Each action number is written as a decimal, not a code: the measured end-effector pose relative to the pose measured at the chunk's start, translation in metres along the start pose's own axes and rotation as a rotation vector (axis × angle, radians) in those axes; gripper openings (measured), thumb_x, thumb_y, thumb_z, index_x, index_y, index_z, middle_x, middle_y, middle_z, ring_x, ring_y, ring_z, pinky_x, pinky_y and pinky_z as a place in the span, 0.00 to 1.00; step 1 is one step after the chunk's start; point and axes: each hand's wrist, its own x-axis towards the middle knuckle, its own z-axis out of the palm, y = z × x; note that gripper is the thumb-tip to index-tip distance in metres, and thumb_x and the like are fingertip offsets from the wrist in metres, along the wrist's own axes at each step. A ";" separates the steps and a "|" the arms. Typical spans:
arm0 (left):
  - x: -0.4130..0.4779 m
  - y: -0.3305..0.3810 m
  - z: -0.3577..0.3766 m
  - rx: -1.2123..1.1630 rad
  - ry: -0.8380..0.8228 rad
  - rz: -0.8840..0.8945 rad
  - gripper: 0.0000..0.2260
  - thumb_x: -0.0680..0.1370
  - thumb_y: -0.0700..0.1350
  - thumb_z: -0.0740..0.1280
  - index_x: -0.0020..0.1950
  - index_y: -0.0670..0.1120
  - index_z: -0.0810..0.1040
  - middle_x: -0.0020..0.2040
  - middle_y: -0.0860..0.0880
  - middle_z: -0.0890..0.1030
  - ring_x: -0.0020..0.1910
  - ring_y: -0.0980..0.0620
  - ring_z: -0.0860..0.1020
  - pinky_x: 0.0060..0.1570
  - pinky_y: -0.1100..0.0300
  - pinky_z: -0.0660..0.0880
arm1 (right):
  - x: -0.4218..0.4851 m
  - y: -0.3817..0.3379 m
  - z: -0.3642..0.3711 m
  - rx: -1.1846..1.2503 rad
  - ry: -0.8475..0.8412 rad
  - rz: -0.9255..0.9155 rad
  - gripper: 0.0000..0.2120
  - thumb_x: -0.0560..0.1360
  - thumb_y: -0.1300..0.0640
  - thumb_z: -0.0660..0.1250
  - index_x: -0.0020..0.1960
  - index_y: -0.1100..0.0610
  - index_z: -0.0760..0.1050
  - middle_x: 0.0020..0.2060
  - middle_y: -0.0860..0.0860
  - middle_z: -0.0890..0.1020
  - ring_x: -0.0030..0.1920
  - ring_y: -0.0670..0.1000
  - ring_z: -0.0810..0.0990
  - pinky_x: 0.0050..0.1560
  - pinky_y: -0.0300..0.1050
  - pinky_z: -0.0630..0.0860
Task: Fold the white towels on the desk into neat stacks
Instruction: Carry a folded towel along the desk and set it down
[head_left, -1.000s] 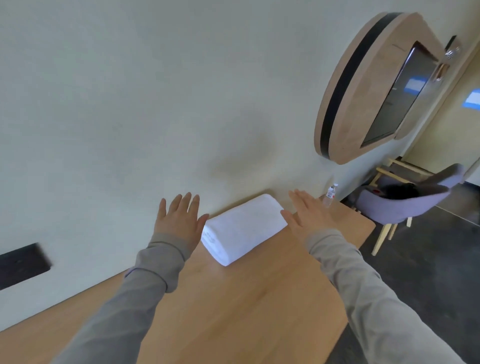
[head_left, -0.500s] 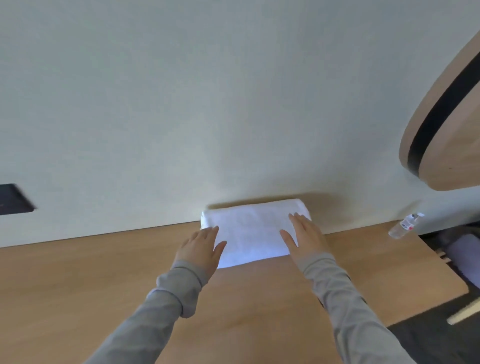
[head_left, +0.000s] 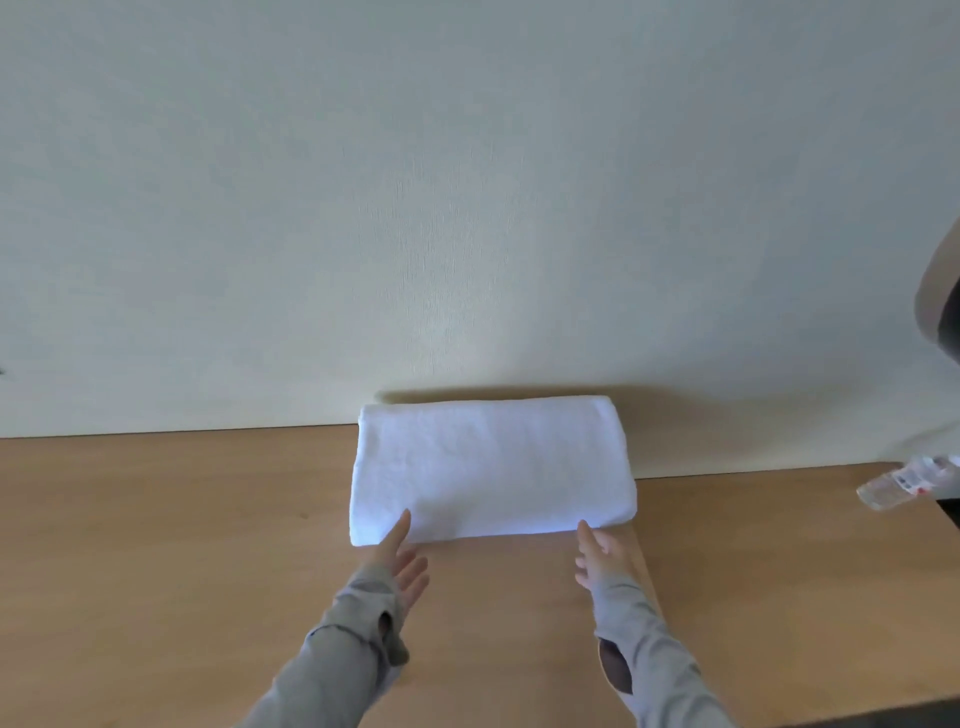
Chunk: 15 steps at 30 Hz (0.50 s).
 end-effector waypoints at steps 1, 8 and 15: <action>0.004 -0.001 0.003 -0.043 0.012 0.019 0.28 0.69 0.52 0.74 0.62 0.42 0.69 0.57 0.45 0.76 0.57 0.45 0.77 0.58 0.51 0.73 | 0.007 -0.001 0.000 0.119 -0.006 0.052 0.28 0.78 0.49 0.62 0.70 0.65 0.63 0.65 0.61 0.71 0.58 0.59 0.75 0.61 0.54 0.73; 0.025 -0.004 0.022 -0.365 -0.038 0.066 0.30 0.69 0.48 0.74 0.67 0.40 0.69 0.61 0.43 0.77 0.59 0.46 0.76 0.65 0.52 0.70 | 0.043 -0.015 0.015 0.732 -0.018 0.281 0.23 0.71 0.50 0.72 0.60 0.61 0.71 0.55 0.58 0.77 0.55 0.56 0.77 0.61 0.53 0.74; 0.033 0.004 0.045 -0.512 0.026 0.061 0.32 0.63 0.52 0.78 0.60 0.41 0.71 0.53 0.41 0.79 0.52 0.39 0.78 0.60 0.42 0.73 | 0.048 -0.041 0.028 0.918 -0.040 0.338 0.23 0.66 0.43 0.74 0.51 0.57 0.73 0.45 0.54 0.81 0.44 0.55 0.80 0.42 0.52 0.78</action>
